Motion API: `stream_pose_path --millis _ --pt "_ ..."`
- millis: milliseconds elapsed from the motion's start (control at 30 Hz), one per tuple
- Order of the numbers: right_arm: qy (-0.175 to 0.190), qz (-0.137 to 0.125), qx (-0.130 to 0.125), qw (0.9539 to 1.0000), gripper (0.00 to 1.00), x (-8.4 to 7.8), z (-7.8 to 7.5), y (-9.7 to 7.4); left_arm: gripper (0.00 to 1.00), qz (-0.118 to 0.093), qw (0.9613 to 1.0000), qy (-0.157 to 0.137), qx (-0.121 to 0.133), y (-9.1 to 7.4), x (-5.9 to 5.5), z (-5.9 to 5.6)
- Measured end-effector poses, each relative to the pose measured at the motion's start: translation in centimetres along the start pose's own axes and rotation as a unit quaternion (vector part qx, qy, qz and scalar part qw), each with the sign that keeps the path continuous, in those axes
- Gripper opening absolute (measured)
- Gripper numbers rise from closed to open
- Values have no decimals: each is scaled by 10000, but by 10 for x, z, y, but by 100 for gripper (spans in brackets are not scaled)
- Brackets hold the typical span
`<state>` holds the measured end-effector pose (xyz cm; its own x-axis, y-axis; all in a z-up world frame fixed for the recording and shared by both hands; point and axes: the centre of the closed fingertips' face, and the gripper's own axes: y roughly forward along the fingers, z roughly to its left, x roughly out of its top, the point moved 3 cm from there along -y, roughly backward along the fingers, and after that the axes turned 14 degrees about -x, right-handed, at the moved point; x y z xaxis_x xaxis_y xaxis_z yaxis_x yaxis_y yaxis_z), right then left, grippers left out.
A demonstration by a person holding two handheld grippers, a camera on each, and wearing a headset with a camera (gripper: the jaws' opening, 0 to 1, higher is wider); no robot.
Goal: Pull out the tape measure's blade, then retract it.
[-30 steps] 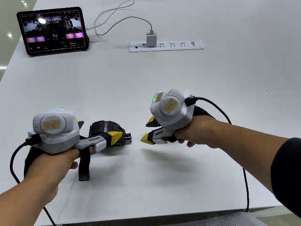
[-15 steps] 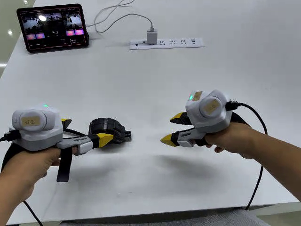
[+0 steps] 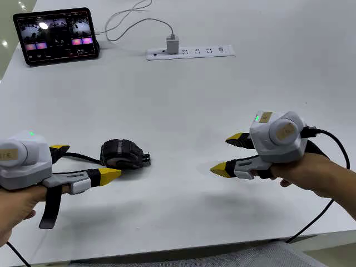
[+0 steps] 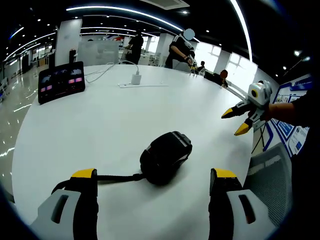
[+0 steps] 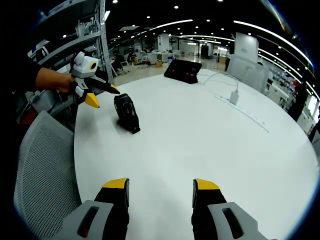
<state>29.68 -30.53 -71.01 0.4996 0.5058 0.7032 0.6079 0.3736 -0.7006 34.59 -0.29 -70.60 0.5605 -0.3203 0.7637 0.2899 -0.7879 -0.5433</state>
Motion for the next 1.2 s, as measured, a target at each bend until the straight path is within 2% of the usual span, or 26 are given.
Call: stream_pose_path --millis 33,100,267,367,400,467,533,567,667,767,833,867,967,1200 --pt "31 13 -10 10000 48 -2 -1 -2 90 -46 9999 118 -9 -1 1 -1" --pt "116 -11 -97 9999 50 -7 -5 -6 99 -114 9998 185 10 -4 2 -2" --pt "323 -17 -179 9993 53 -17 -10 -19 99 -110 9996 237 63 -14 -2 1" --pt "359 -52 -218 9991 60 -20 -15 -27 99 -140 9997 198 84 -20 -4 2" --pt "312 -64 -256 9992 61 -22 -17 -32 99 -66 9995 288 141 -23 -5 3" --pt "281 -86 -328 9990 62 -25 -21 -37 99 -2 9995 319 68 -25 -8 1" --pt "342 -122 -360 9987 63 -30 -26 -43 99 -2 9992 408 40 -30 -10 0" --pt "345 -110 -418 9985 65 -34 -30 -46 99 77 9985 543 92 -34 -13 2" --pt "312 -87 -521 9981 71 -43 -37 -53 99 546 9969 495 280 -42 -30 8" --pt "375 -35 -584 9976 76 -53 -42 -59 99 482 9979 370 224 -45 -34 10" --pt "176 55 -618 9979 83 -65 -42 -61 99 466 9978 399 230 -49 -36 10" --pt "191 71 -587 9981 87 -68 -41 -61 99 435 9980 411 199 -50 -36 9" --pt "321 83 -491 9982 98 -73 -37 -63 99 531 9975 433 198 -52 -40 11" --pt "317 -81 -457 9984 99 -71 -38 -70 99 448 9981 386 197 -55 -36 14"
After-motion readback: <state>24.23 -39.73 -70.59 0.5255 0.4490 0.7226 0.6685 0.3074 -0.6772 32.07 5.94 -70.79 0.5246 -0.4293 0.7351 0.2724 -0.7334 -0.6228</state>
